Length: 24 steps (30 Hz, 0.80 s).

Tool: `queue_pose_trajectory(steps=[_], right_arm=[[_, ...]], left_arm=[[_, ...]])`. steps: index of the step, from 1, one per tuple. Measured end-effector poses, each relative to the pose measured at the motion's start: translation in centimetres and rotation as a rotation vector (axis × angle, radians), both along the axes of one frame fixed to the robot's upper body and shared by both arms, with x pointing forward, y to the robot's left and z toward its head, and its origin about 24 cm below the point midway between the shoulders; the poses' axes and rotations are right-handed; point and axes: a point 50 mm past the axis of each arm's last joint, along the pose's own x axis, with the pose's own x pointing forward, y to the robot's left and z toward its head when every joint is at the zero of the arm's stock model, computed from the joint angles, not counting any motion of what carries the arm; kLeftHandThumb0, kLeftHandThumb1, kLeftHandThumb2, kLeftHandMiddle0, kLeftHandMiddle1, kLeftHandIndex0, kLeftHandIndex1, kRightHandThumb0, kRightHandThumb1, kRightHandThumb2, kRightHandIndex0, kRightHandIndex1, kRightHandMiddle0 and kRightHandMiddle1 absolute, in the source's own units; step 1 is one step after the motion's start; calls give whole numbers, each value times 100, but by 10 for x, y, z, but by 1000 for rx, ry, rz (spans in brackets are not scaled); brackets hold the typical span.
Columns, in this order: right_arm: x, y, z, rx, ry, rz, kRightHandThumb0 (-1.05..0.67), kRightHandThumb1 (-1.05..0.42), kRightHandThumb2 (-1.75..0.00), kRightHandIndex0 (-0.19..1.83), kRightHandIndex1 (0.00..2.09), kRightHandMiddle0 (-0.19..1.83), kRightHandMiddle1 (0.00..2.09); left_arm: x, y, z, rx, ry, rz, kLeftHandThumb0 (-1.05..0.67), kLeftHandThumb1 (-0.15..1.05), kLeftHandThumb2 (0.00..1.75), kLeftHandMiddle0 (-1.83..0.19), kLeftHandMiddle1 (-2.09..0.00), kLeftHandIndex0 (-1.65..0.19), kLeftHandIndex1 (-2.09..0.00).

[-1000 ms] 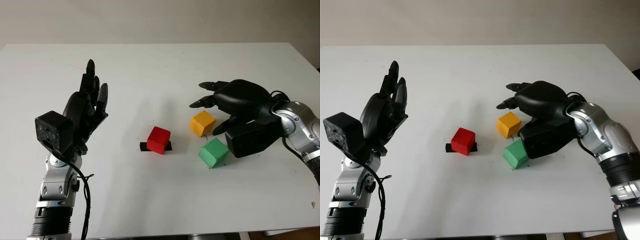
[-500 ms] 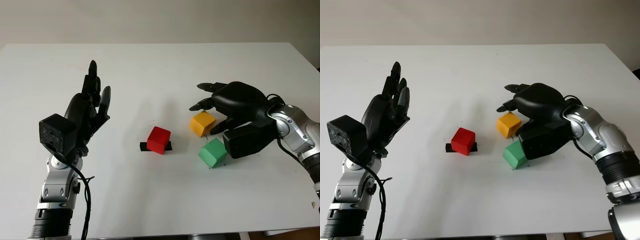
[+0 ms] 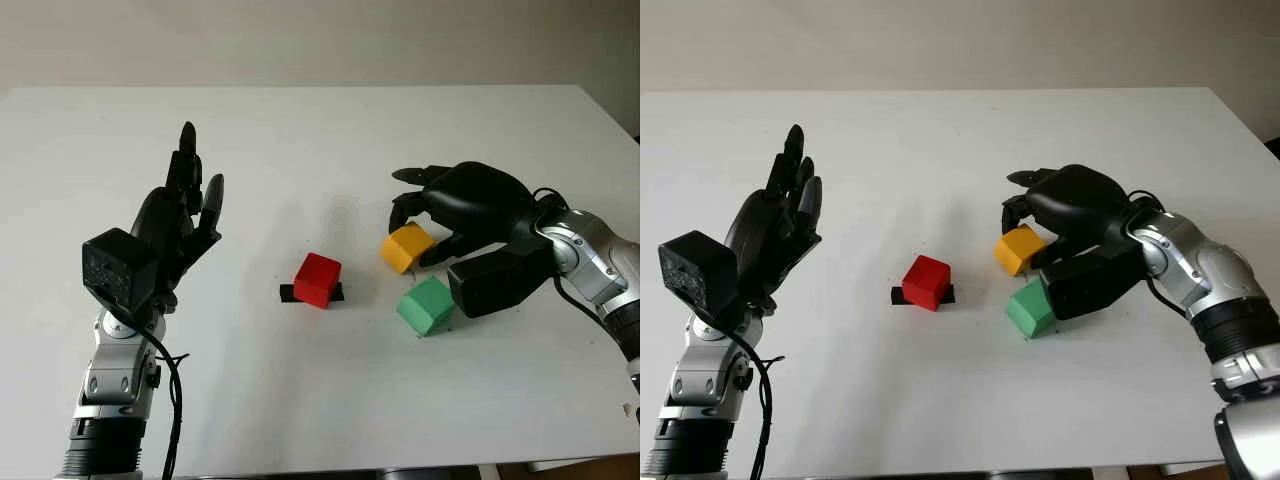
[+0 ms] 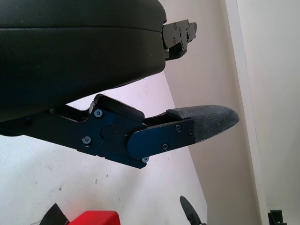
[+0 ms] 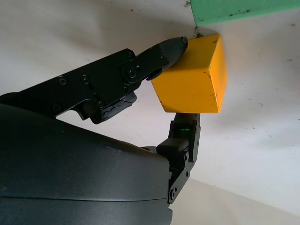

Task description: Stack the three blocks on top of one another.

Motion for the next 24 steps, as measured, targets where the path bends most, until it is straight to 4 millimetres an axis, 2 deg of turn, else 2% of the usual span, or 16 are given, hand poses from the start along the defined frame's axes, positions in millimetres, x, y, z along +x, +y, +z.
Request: queue_pose_trajectory(steps=[5,12,18,24], right_arm=[[1,1,6,69,22,-20,-35,-92,-5,29,6,54,104],[3,11,39,245,-59,7,-35,-88,-5,32,6,56,112],[3,27,69,362,-57,70,-38,-90,-6,28,5,51,125],[1,47,82,427,21,139,-42,-89,-5,28,5,50,131]], left_arm=[[0,0,0,2,0,-1,-76,105,63,19,-2,19,0],[0,-1,0,1,-1,-4,-77,105,62,19,-1,19,0],[0,-1,0,3,-6,-5,-75,105,65,19,0,19,0],[-1,-1,0,3,-7,0,-77,105,66,19,0,19,0]])
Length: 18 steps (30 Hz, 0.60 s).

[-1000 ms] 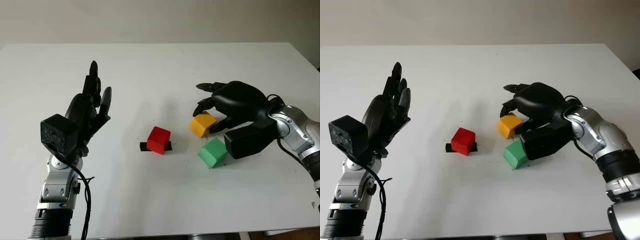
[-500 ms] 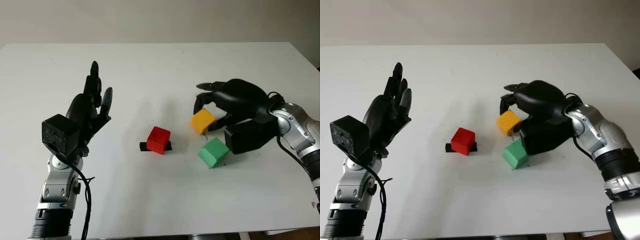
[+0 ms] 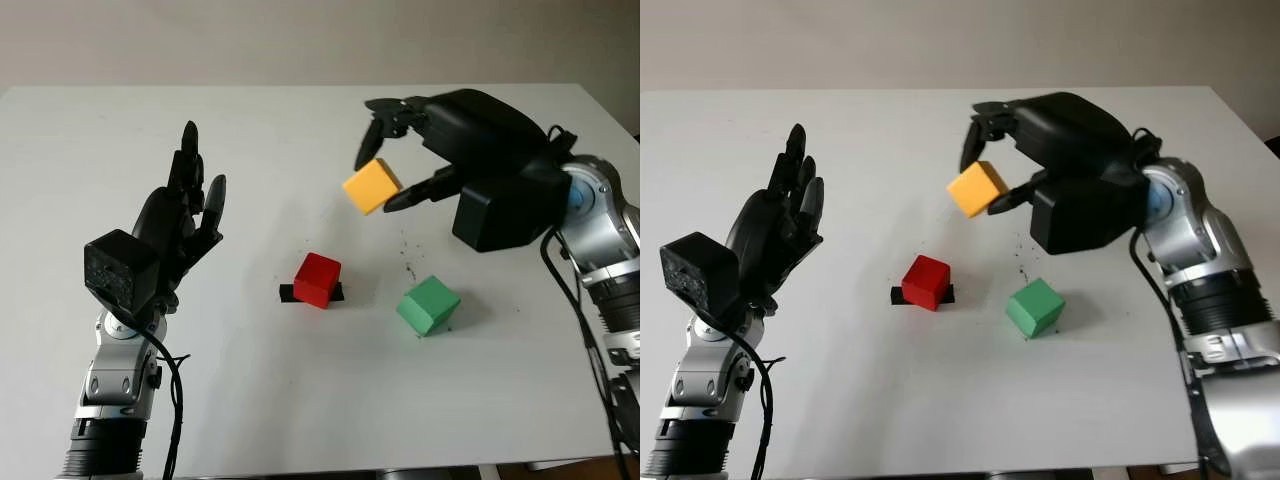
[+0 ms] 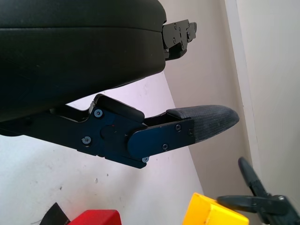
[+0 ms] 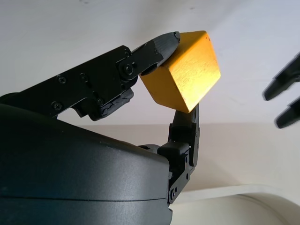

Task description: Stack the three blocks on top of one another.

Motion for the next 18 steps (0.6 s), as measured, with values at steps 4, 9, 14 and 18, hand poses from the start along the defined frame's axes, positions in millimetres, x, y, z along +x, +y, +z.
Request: queue_pose_trajectory(steps=[4,9,14,18], right_arm=[[-1,10,1,44,73,39,-40,-88,-5,28,5,50,129],[-2,23,-1,46,127,96,-42,-90,-6,27,5,50,130],[-4,39,-6,27,192,157,-43,-90,-5,27,5,48,133],[-6,50,-13,12,233,198,-44,-89,-5,28,5,49,135]], left_arm=[[0,0,0,-2,1,3,-77,105,66,19,-1,19,0],[0,0,-1,-11,3,14,-74,105,67,19,-2,19,0],[-1,0,-3,-11,8,16,-75,105,68,19,0,19,0],[-3,1,-7,-14,19,25,-74,105,67,19,0,19,0]])
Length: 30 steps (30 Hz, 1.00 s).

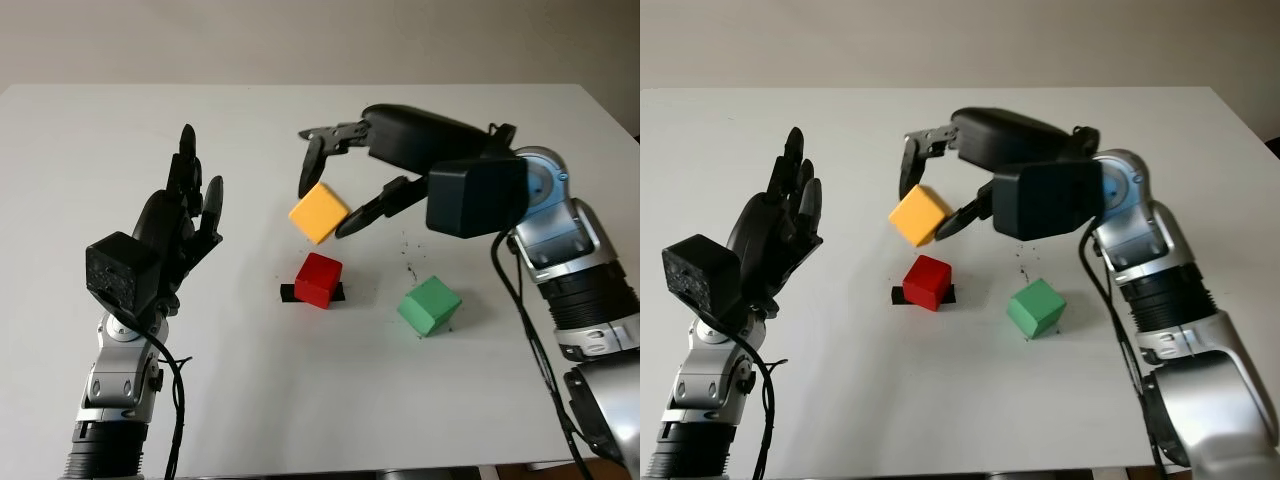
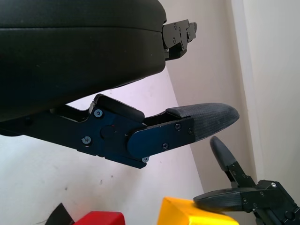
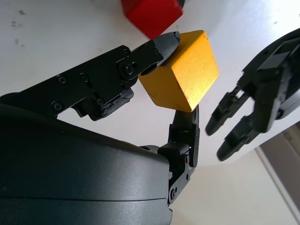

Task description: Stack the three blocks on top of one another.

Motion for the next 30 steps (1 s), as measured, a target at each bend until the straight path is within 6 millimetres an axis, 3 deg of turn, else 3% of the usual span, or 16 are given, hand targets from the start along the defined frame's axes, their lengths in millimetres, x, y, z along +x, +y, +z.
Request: queue_pose_trajectory(steps=[8,16,30], right_arm=[[-2,9,-15,-22,92,28,-42,-91,-6,24,4,41,145],[-2,12,-26,-55,159,35,-43,-90,-5,25,5,44,140],[-2,2,-41,-105,213,-4,-41,-92,-6,24,4,40,143]], left_arm=[[-1,0,1,-4,-6,7,-74,105,67,19,0,19,0],[-1,0,1,-4,-6,7,-75,105,66,19,-1,19,0],[-2,0,3,-2,-11,6,-75,105,66,19,-1,19,0]])
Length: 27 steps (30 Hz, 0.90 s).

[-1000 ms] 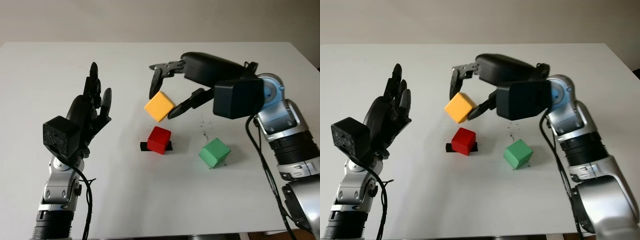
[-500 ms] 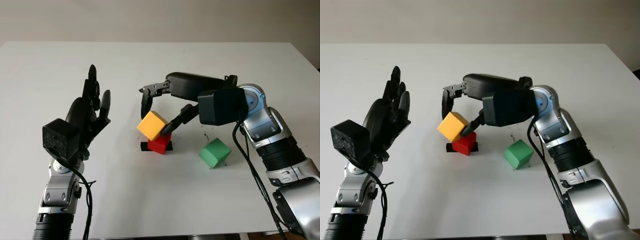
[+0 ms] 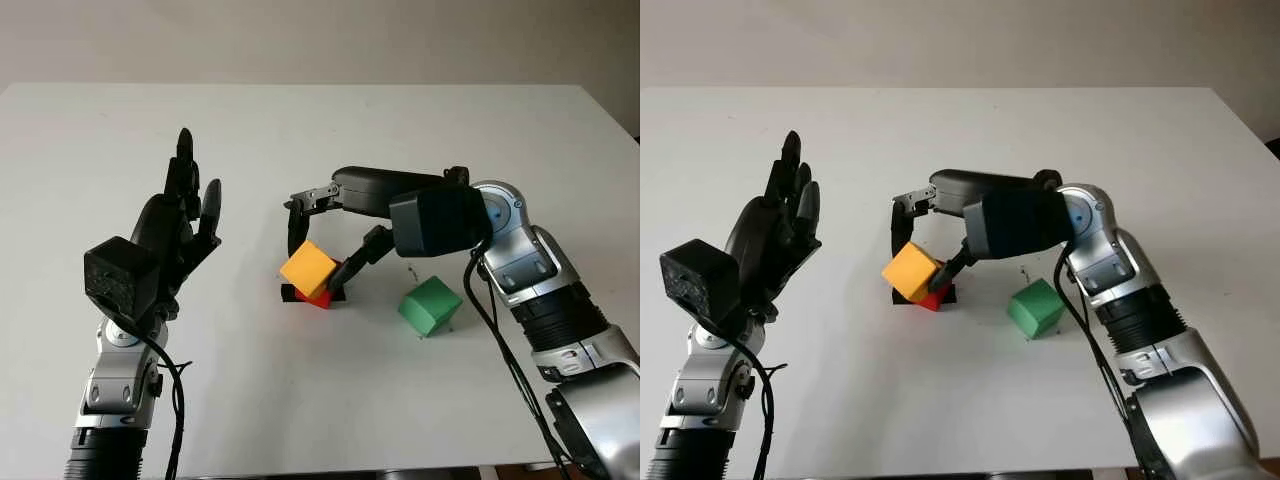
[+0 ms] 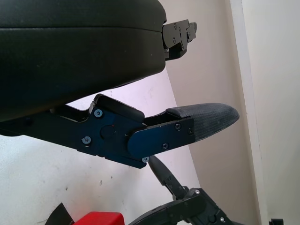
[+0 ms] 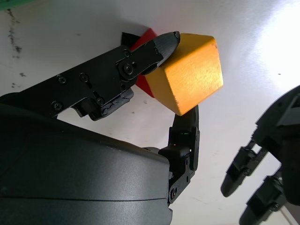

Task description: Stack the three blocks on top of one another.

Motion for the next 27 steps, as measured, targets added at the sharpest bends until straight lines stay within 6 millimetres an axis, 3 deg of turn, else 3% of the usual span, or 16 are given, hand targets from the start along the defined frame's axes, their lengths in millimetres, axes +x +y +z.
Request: queue_pose_trajectory(steps=[11,27], right_arm=[[6,-9,-8,-12,-30,-29,-39,-95,-6,21,4,34,150],[7,-10,-8,-15,-61,-31,-33,-98,-5,19,4,31,139]], left_arm=[[0,0,0,0,6,0,-75,105,67,19,0,19,0],[0,0,0,0,7,0,-74,105,68,19,0,19,0]])
